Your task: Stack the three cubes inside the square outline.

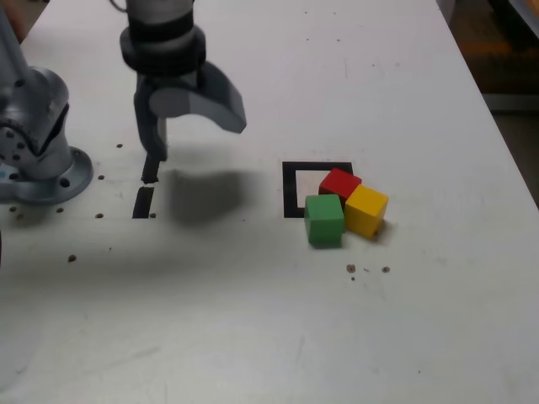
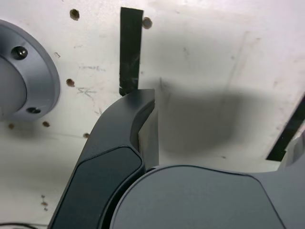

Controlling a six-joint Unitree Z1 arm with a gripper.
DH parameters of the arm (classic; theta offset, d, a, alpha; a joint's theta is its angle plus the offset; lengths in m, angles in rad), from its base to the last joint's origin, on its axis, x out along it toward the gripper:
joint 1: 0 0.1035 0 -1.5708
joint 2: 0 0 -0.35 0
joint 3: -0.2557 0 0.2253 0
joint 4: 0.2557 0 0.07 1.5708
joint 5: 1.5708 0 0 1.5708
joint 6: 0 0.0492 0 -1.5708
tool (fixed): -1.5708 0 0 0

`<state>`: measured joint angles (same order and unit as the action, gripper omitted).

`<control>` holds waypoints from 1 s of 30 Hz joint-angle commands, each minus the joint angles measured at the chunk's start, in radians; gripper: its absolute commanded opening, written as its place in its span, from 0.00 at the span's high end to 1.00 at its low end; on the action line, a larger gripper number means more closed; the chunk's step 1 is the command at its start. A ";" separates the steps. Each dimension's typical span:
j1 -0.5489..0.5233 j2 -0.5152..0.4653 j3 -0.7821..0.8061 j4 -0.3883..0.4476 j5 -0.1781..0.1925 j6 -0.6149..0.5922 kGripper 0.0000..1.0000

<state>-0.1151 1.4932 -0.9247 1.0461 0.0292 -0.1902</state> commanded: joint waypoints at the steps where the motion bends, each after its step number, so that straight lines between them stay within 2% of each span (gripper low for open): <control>1: 0.002 0.013 -0.035 0.022 0.001 0.001 0.00; 6: 0.001 0.050 -0.137 0.053 -0.011 0.001 0.00; 14: -0.033 0.148 -0.316 0.055 -0.061 -0.008 0.00; 19: -0.077 0.224 -0.440 0.068 -0.080 -0.039 0.00; 30: -0.196 0.360 -0.642 0.087 -0.094 -0.162 0.01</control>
<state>-0.3058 1.8486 -1.5599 1.1344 -0.0635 -0.3478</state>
